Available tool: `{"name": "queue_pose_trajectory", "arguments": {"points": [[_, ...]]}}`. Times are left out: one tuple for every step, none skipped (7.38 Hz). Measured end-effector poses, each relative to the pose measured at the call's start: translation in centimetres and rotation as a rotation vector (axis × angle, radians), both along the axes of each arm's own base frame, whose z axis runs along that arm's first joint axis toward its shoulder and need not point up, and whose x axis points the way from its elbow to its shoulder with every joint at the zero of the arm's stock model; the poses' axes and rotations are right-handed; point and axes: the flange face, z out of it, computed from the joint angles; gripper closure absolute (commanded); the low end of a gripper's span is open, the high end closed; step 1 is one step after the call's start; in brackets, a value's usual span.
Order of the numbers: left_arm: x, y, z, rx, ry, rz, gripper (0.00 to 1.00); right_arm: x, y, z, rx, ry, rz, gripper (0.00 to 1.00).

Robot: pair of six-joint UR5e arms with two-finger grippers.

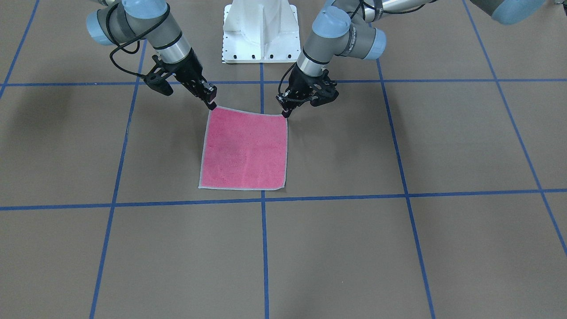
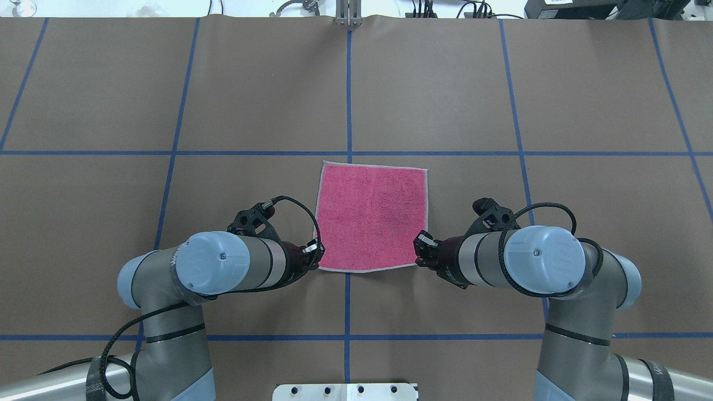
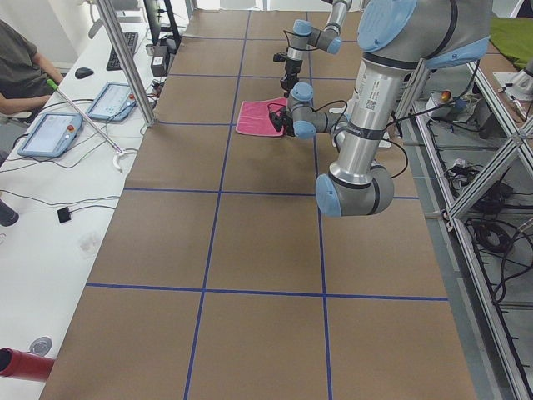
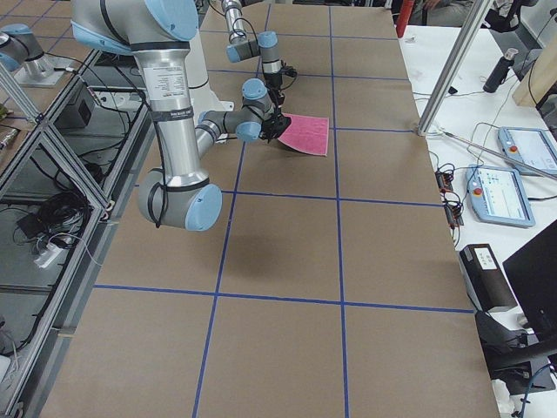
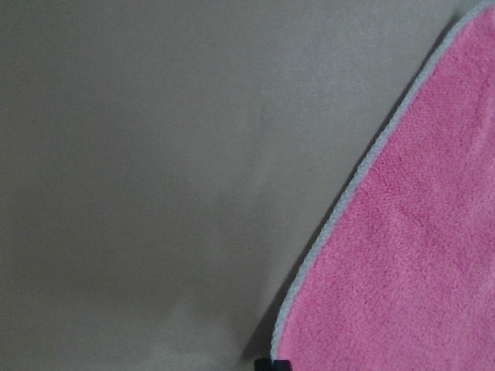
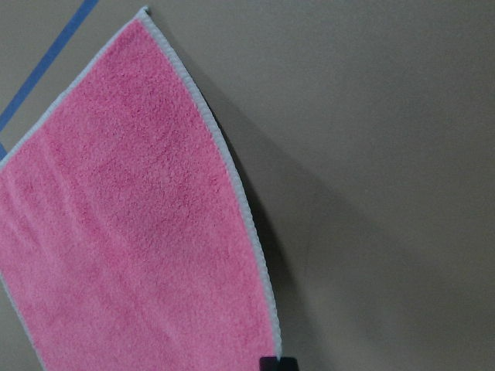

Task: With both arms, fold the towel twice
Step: 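Grasp the near towel corner with the left gripper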

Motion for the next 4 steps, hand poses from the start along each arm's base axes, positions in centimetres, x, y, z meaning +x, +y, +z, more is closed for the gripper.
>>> {"name": "queue_pose_trajectory", "arguments": {"points": [[-0.8, 0.2, -0.2, -0.014, 0.014, -0.008, 1.00, 0.0, 0.0, 0.1, -0.001, 0.001, -0.001, 1.00], [-2.1, 0.7, -0.3, -0.021, 0.029, -0.013, 1.00, -0.1, 0.2, 0.1, -0.001, 0.001, -0.004, 1.00], [-3.3, 1.1, -0.2, -0.026, 0.038, -0.016, 1.00, -0.3, 0.5, 0.1, 0.000, 0.001, -0.010, 1.00], [-4.0, 1.3, -0.2, -0.029, 0.043, -0.018, 1.00, -0.6, 0.8, -0.1, 0.001, -0.002, -0.017, 1.00]]}}
